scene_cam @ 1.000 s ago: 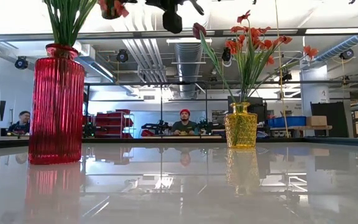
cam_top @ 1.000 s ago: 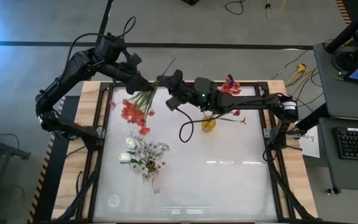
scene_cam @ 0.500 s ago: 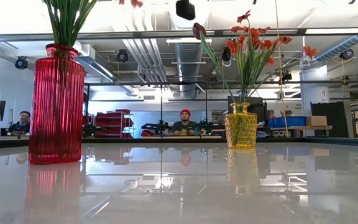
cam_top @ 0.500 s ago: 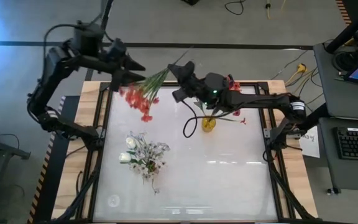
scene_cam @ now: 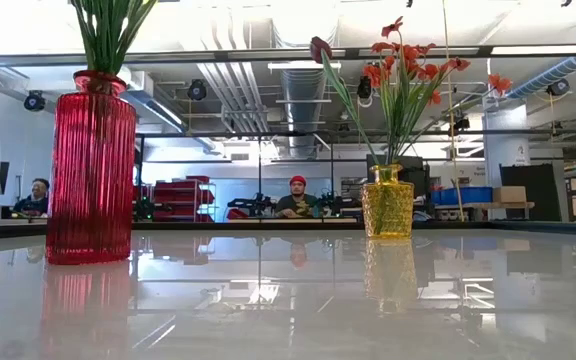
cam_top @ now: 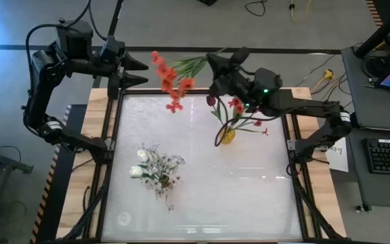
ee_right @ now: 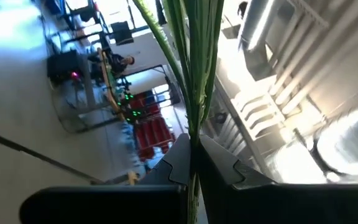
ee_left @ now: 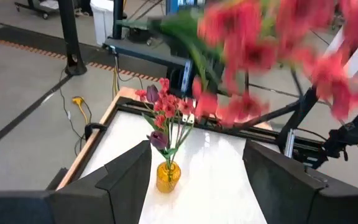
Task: Sort flowers into vase by color
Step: Put the orange flowers into the yellow vase
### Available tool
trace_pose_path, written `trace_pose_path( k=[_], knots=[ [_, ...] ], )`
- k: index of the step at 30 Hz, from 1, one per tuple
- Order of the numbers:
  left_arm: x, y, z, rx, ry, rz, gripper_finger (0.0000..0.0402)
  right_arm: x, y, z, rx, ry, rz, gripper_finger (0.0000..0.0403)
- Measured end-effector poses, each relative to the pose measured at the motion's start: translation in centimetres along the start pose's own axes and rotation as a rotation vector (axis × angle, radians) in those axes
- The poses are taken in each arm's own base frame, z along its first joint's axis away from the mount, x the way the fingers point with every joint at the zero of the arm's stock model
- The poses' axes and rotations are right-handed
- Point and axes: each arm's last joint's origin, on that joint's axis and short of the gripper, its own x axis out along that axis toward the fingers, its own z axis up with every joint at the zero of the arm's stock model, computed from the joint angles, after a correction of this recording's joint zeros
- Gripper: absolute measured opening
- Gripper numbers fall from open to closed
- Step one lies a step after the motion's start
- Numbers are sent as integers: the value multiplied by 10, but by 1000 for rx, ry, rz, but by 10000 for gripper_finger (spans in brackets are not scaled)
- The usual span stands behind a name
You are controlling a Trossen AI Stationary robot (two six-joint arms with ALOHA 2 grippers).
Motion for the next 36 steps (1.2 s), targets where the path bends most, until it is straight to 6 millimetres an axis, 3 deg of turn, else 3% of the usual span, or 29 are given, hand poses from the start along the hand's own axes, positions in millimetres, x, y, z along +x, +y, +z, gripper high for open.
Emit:
trace_pose_path(
  k=[7, 13, 16, 21, 26, 36],
  knots=[
    [6, -6, -8, 6, 47, -70, 237, -29, -28, -9, 292, -51, 114, 13],
    [23, -46, -19, 109, 48, -253, 218, -74, -54, -5, 570, -208, 282, 13],
    [36, -72, -28, 147, 36, -238, 208, -95, -60, 0, 638, -252, 345, 13],
    [50, -113, -56, 271, 62, -201, 200, -126, -51, 11, 709, -308, 492, 13],
    [59, -148, -86, 347, 70, -330, 200, -156, -39, 18, 711, -280, 520, 13],
    [75, -188, -148, 410, 118, -521, 200, -211, -18, 18, 795, -326, 677, 13]
  ],
)
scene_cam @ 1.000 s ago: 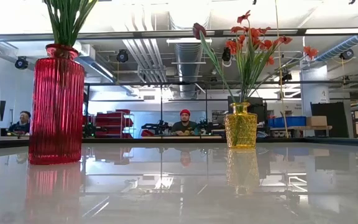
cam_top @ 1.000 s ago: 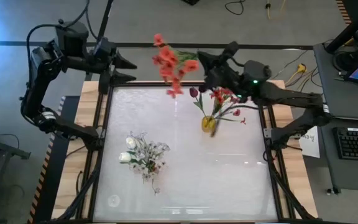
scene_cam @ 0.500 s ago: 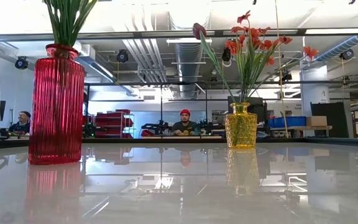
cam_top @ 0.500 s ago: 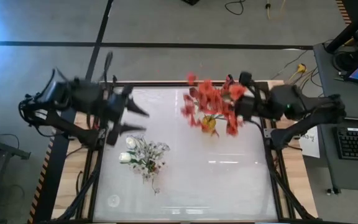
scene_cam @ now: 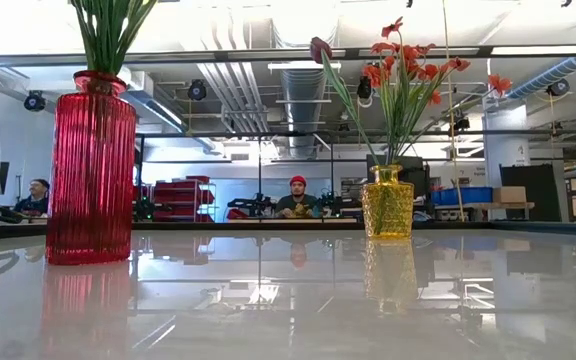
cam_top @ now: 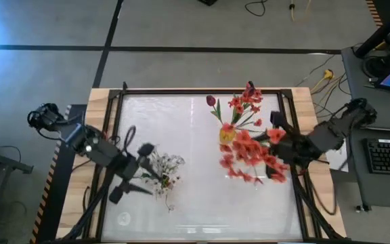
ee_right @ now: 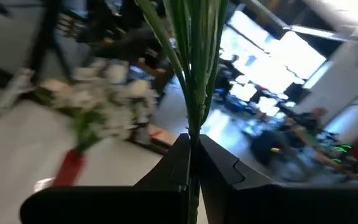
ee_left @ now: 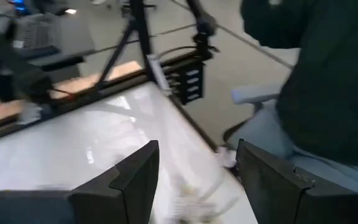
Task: Sort flowers into vase by color
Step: Put the orange flowers into the yellow vase
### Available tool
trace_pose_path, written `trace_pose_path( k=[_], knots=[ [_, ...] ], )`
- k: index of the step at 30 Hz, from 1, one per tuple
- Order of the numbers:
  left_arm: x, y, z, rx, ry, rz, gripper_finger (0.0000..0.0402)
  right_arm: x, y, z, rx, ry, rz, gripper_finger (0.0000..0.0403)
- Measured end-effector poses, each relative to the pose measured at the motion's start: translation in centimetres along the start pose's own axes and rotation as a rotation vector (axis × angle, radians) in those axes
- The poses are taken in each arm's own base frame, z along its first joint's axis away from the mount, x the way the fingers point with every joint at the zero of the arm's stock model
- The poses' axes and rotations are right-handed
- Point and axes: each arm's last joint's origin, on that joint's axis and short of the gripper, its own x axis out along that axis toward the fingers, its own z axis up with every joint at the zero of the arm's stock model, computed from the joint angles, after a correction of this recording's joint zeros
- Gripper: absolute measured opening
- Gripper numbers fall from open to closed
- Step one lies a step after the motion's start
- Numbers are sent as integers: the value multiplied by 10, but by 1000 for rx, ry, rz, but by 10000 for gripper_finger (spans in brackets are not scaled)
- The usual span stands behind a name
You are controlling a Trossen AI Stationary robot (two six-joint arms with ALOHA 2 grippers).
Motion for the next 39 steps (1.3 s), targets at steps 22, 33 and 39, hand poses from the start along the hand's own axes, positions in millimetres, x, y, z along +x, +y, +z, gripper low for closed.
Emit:
trace_pose_path(
  k=[22, 33, 39],
  knots=[
    [49, -31, -40, -71, 77, -316, 200, -36, 51, -70, 305, 61, 450, 13],
    [36, -36, -16, -259, 31, -402, 200, -30, 66, -84, 391, 13, 466, 13],
    [41, -49, -23, -290, 30, -434, 200, -23, 79, -91, 443, -65, 460, 13]
  ],
)
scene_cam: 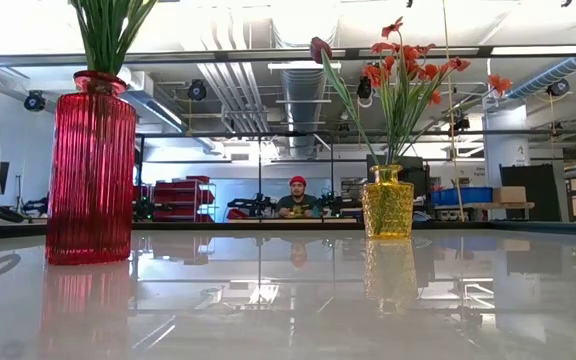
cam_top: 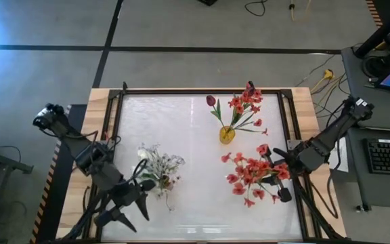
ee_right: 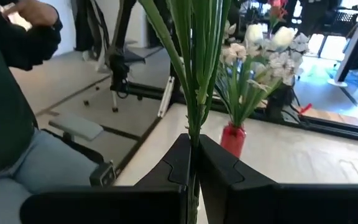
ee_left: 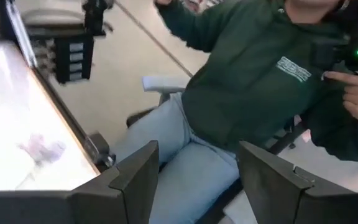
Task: Sort flowers into vase by color
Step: Put the orange flowers into the yellow vase
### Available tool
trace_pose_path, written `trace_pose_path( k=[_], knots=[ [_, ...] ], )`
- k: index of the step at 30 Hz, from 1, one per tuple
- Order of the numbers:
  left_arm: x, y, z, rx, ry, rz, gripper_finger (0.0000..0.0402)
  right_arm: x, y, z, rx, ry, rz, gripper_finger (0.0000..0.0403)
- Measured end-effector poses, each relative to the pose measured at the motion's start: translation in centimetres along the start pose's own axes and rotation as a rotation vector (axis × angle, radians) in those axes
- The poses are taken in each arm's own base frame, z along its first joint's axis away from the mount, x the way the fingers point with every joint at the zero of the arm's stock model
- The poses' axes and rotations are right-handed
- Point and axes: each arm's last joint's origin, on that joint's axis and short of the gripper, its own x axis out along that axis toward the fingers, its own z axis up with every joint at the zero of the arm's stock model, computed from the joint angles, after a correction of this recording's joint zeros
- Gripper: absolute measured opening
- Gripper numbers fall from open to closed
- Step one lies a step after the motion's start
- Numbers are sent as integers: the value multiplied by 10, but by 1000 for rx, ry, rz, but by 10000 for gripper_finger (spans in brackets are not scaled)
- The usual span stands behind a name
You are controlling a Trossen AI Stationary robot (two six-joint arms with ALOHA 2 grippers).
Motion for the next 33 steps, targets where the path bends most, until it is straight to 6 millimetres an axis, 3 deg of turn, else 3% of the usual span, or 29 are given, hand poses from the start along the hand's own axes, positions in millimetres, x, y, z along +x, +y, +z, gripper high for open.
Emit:
trace_pose_path(
  k=[5, 13, 23, 29, 33],
  knots=[
    [12, -13, -8, -55, 9, 41, 200, 9, 6, -5, 25, -78, 12, 13],
    [55, -37, -23, 116, -8, 37, 200, 30, 21, -15, 39, -128, 31, 13],
    [114, -22, -30, 345, -134, 207, 200, 54, 41, -32, -9, -123, -80, 13],
    [132, 2, -25, 384, -253, 440, 200, 59, 52, -34, -72, -166, -55, 13],
    [132, 6, -16, 415, -299, 505, 200, 57, 55, -34, -77, -166, -43, 13]
  ],
)
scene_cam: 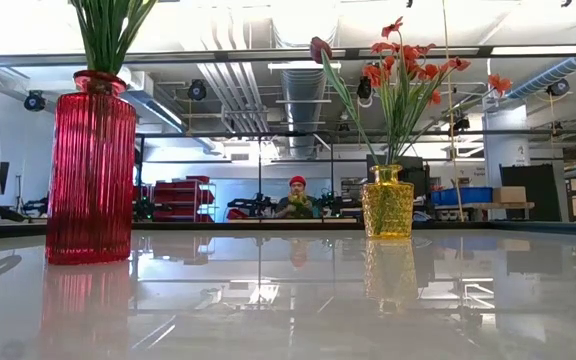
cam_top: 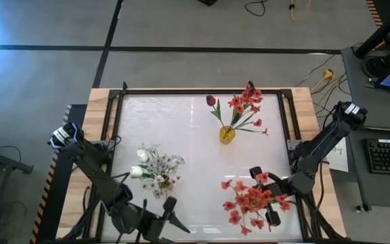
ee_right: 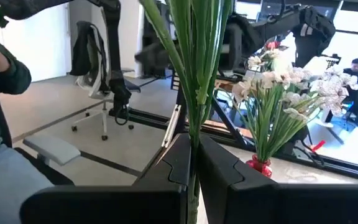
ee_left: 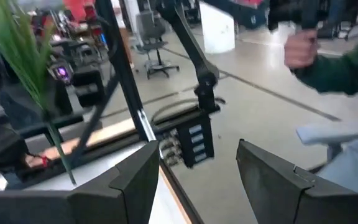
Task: Sort flowers into vase by color
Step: Put the orange flowers into the yellow vase
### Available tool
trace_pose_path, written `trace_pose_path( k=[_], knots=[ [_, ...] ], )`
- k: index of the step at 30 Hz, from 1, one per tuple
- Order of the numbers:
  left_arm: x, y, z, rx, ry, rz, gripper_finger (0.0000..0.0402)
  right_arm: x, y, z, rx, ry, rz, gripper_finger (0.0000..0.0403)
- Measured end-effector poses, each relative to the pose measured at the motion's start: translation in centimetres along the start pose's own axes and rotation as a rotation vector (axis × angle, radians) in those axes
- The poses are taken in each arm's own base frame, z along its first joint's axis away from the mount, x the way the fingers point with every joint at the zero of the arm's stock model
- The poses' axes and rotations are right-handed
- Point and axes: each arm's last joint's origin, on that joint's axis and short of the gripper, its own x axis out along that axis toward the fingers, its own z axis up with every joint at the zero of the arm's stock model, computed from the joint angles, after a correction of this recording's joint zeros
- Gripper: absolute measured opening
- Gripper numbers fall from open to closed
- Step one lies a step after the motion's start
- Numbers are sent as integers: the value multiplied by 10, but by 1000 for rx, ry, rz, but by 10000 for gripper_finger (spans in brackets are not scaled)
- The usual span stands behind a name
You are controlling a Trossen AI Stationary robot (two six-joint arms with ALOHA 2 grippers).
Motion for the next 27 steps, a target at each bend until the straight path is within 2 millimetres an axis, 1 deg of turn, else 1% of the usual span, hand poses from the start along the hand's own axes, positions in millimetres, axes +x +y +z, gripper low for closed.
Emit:
trace_pose_path(
  k=[3, 5, 8, 10, 12, 14, 17, 19, 22, 27],
  knots=[
    [-2, 3, 13, 14, -14, 6, 200, -2, -1, 0, -2, -5, -5, 13],
    [-6, 6, 24, 37, -3, 5, 200, -3, -3, -2, -24, -6, -43, 13],
    [-16, 10, 39, 68, 17, 0, 200, -6, -7, -4, -63, -58, -101, 13],
    [-21, 12, 42, 96, 14, -4, 200, -9, -12, -7, -75, -114, -132, 13],
    [-25, 13, 43, 122, 1, -11, 200, -13, -20, -11, -69, -162, -201, 13],
    [-31, 16, 44, 128, -6, -9, 200, -17, -32, -19, -52, -193, -288, 13],
    [-41, 21, 43, 111, -25, 6, 200, -20, -54, -32, -11, -184, -443, 13],
    [-45, 22, 38, 108, -27, 7, 200, -20, -69, -40, 10, -161, -547, 13],
    [-54, 26, 31, 83, -69, 39, 200, -20, -88, -50, 27, -140, -630, 13],
    [-73, 35, 22, 36, -157, 86, 200, -21, -110, -60, 27, -118, -724, 13]
  ],
)
